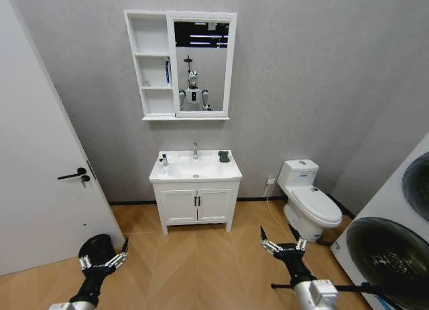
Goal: Move facial cleanser and shampoo from washbasin to cabinet, then wipe washbasin with towel.
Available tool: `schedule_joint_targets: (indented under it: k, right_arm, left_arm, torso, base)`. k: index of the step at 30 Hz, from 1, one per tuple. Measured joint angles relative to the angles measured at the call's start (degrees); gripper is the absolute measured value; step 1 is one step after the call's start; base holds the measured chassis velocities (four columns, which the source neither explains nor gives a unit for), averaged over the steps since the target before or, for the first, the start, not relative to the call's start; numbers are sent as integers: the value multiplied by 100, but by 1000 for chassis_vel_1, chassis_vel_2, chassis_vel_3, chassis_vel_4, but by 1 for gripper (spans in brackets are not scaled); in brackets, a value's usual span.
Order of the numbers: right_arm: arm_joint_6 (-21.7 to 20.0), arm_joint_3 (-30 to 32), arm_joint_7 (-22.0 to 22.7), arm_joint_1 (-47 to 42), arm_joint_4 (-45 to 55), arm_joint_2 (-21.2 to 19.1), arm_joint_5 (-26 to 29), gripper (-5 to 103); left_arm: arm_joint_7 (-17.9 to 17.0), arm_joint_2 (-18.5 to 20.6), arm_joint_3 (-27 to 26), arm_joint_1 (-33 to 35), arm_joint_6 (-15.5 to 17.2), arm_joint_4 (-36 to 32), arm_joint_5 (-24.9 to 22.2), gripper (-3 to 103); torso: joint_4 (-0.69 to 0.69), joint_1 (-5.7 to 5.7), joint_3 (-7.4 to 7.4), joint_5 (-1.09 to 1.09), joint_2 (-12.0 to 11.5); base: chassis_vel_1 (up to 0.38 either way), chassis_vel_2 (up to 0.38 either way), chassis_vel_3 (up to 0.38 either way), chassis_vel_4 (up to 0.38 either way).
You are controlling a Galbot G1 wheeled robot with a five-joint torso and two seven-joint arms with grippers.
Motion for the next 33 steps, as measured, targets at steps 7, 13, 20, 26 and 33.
schedule_joint_targets:
  k: [7, 13, 20, 26, 33]
  right_arm:
    - [-11, -29, 2, -32, 20, 13, -16, 100]
    - [-9, -27, 4, -38, 35, 10, -17, 100]
    - [-3, -31, 3, -56, 39, 9, -17, 100]
    - [-1, -31, 2, -68, 49, 9, -20, 100]
    - [15, -32, 14, -93, 34, 15, -39, 100]
  left_arm:
    - [11, -16, 2, 78, -89, -30, 13, 100]
    - [27, -45, 65, 184, -204, -36, 118, 100]
    - [17, -77, 61, 129, -205, -35, 94, 100]
    - [6, -80, 41, 102, -199, -1, 62, 100]
    - [5, -89, 70, 62, -190, 34, 77, 100]
  torso:
    - [-2, 4, 1, -2, -2]
    - [1, 2, 1, -1, -2]
    - [-1, 4, 1, -1, -3]
    - [-2, 5, 2, -1, -4]
    - [-3, 3, 0, -3, -2]
  base:
    - [-216, 173, 231, -187]
    - [-299, 249, 288, -262]
    - [-356, 311, 342, -312]
    - [-393, 347, 390, -331]
    - [-372, 325, 379, -345]
